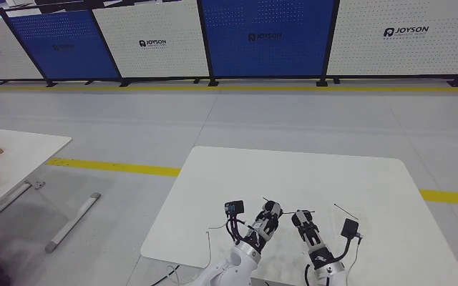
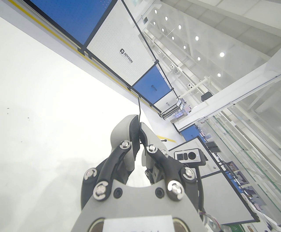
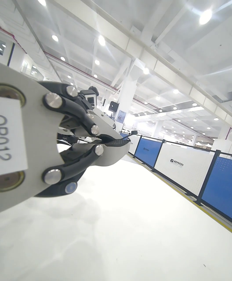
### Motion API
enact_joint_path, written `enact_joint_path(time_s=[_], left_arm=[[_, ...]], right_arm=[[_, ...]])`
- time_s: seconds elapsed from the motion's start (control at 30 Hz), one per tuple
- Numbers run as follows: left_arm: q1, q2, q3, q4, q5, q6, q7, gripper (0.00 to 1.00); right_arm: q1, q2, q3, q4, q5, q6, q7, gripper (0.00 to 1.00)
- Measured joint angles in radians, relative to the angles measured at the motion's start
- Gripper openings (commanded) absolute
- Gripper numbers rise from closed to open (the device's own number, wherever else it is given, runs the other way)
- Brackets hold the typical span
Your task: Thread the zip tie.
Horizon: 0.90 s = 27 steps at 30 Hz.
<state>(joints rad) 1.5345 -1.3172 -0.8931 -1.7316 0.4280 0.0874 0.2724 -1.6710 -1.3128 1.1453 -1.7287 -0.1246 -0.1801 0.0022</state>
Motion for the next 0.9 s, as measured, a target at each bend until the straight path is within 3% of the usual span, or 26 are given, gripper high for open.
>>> enact_joint_path(time_s=[0.07,0.2,0.27,0.33,0.9], left_arm=[[0.0,-0.001,0.0,0.001,0.001,0.0,0.003,0.0],[0.001,-0.003,-0.001,0.004,0.003,-0.005,0.009,0.0],[0.001,-0.004,-0.001,0.005,0.005,-0.007,0.009,0.0],[0.002,-0.005,-0.001,0.004,0.008,-0.008,0.01,0.0],[0.007,-0.011,-0.004,0.006,0.019,-0.01,0.009,0.0]], right_arm=[[0.001,-0.001,0.002,0.002,0.007,-0.001,-0.003,0.0],[0.003,-0.002,0.003,0.007,0.016,0.003,-0.008,0.12],[0.003,-0.003,0.003,0.007,0.014,0.007,-0.011,0.1],[0.003,-0.003,0.003,0.005,0.01,0.01,-0.014,0.0],[-0.006,-0.007,-0.001,-0.003,-0.02,0.016,-0.033,0.0]])
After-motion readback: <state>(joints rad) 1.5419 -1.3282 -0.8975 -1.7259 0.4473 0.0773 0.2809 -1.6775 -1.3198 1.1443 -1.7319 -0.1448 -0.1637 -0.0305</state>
